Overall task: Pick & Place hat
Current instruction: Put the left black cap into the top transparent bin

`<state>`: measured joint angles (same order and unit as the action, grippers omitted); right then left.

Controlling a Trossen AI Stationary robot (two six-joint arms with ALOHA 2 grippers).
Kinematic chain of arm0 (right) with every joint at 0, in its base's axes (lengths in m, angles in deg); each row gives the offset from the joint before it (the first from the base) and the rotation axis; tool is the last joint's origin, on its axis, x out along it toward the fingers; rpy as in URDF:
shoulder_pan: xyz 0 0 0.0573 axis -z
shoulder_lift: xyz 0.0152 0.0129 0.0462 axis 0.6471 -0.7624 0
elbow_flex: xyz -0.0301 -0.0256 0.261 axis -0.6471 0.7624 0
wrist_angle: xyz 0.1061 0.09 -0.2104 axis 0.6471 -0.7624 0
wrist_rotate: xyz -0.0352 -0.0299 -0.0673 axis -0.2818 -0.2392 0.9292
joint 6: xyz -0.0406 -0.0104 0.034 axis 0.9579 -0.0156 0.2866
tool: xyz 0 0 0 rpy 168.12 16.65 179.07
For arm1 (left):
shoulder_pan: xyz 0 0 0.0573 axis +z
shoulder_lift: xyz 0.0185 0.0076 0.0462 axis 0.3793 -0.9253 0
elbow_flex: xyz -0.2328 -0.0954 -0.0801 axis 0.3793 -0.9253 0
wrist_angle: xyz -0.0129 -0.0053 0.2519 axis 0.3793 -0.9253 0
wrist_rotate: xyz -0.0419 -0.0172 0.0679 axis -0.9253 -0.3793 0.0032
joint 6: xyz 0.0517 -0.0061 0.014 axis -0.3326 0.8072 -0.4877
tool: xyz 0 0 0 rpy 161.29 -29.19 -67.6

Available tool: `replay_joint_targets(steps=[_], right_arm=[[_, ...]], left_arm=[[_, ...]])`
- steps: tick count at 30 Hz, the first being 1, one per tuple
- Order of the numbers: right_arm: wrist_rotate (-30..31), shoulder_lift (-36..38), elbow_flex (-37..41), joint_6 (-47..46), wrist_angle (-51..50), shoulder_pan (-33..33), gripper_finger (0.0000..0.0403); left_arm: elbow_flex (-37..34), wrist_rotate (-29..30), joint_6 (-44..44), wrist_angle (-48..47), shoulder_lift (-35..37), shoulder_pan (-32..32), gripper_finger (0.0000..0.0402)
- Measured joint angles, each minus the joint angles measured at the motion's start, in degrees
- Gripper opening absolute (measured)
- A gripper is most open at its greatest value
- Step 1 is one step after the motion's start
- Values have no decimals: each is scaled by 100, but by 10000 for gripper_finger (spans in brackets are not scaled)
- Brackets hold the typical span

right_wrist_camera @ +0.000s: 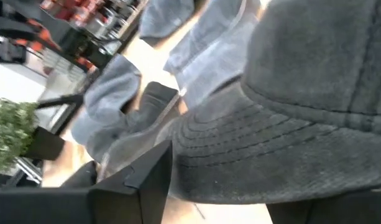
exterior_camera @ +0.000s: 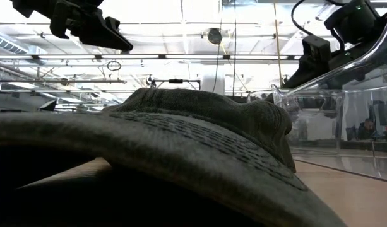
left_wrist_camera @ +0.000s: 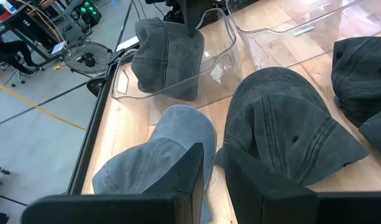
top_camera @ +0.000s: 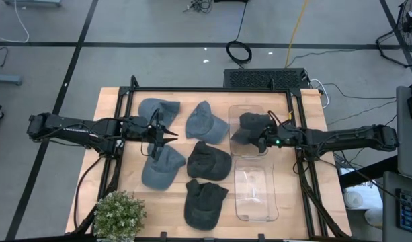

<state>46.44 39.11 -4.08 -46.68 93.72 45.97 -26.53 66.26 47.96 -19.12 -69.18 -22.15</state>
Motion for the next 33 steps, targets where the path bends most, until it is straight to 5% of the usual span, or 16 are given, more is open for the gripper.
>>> replay_joint_targets(steps=[6, 16, 25, 33], right_arm=[[-134, 0, -831, 157, -1112, 0, 204], [-136, 2, -2159, -350, -4356, -2, 203], [-116, 16, -2377, -598, -4895, -1, 203], [737, 17, -2803, -1168, -6782, -2, 203]], left_arm=[[0, 0, -5, 0, 0, 0, 72], [0, 0, -12, -4, 0, 0, 72], [2, 0, -6, -4, 0, 0, 72], [2, 0, 137, -7, 0, 0, 72]])
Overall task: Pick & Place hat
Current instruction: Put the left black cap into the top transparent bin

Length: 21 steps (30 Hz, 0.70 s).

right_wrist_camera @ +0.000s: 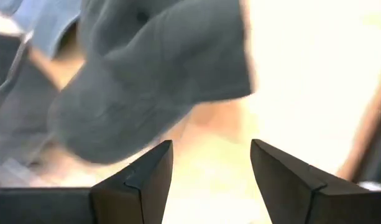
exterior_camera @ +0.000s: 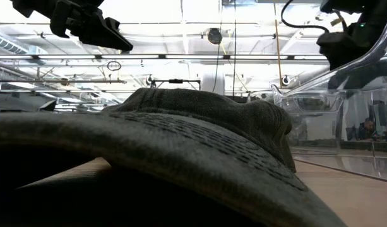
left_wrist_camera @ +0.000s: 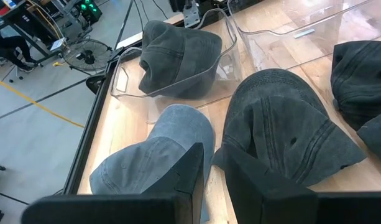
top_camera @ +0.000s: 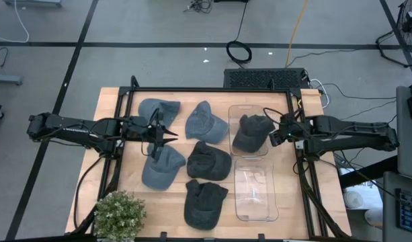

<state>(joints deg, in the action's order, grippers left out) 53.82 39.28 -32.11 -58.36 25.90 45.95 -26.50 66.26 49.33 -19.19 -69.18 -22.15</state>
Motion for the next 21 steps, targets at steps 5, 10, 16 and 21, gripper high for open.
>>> replay_joint_targets(steps=[5, 10, 16, 21], right_arm=[[353, -4, -13, 849, 796, 2, 203], [503, -97, -15, 2797, 2101, 2, 203], [287, -726, -421, 4060, 2025, 179, 203], [173, -1825, -1445, 4644, 813, 432, 203]], left_arm=[[0, 0, -4, 1, 0, 0, 72], [0, 0, 4, 2, 0, 0, 72], [0, 2, 23, 2, 0, 0, 72], [0, 2, 9, 4, 0, -1, 72]])
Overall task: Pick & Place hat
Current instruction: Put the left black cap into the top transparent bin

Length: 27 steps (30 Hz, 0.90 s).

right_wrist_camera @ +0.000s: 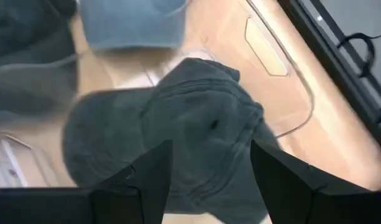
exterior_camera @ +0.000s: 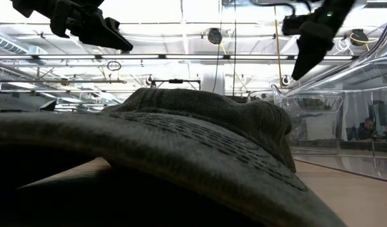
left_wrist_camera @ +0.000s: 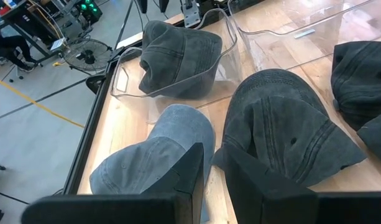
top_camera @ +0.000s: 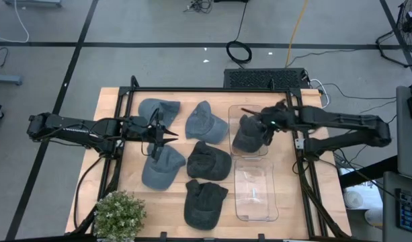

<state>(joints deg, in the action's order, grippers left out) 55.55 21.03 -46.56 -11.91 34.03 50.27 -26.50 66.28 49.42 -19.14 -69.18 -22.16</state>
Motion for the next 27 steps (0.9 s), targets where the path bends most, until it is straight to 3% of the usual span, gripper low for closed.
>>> replay_joint_targets(steps=[6, 15, 20, 23, 27], right_arm=[[-321, -1013, -452, 942, -393, 213, 203], [-1061, -1558, -476, 728, -312, 513, 203], [-1048, -1720, -476, 576, -288, 624, 198], [-1066, -1805, -476, 312, -286, 724, 167], [-1283, -1835, -476, 292, -256, 802, 84]], left_arm=[[0, -2, 0, 0, 0, 1, 72], [0, 0, 2, 0, 1, 0, 72], [0, 0, 2, 0, 0, 0, 72], [0, 0, 2, 0, 0, 0, 72], [0, 0, 2, 0, 0, 0, 72]])
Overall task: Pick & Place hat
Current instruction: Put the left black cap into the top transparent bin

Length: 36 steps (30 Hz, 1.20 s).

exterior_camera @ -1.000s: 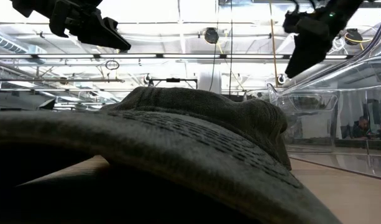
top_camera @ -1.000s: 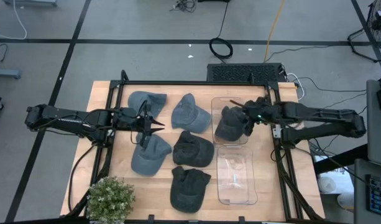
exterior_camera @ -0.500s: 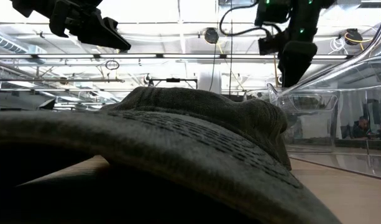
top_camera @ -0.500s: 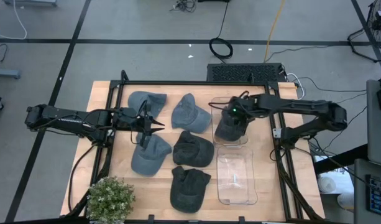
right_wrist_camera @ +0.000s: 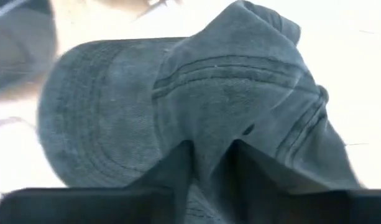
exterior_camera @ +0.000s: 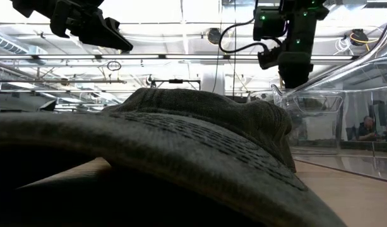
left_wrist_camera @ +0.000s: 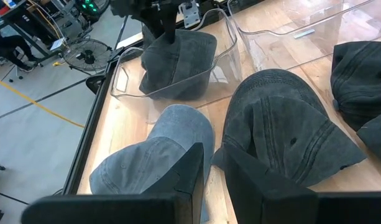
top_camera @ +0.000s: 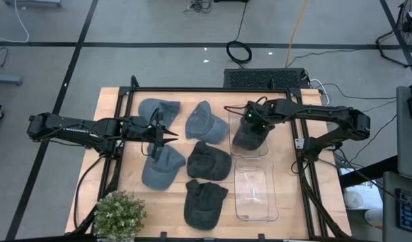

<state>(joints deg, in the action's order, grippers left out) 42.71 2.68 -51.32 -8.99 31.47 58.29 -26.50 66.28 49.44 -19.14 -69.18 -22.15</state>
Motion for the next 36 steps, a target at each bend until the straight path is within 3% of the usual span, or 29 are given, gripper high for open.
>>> replay_joint_targets(steps=[2, 4, 17, 24, 30, 36], right_arm=[[-94, 10, 0, 141, 94, -1, 30], [-42, 73, 0, 430, 223, -82, 11], [109, 187, 0, 3159, 732, -904, 0], [173, 196, 230, 3482, 871, -919, 0], [1169, 193, 938, 3723, 1529, -952, 0], [1140, 213, 1266, 3754, 2023, -1072, 0]], left_arm=[[0, 0, 2, 0, 0, 0, 72], [0, -1, 2, 2, 0, -2, 72], [0, 0, 2, 2, 2, 0, 72], [0, -2, 2, 0, 2, -2, 72], [0, 0, 2, 0, 2, -2, 72], [0, -1, 1, 0, 2, -2, 72]])
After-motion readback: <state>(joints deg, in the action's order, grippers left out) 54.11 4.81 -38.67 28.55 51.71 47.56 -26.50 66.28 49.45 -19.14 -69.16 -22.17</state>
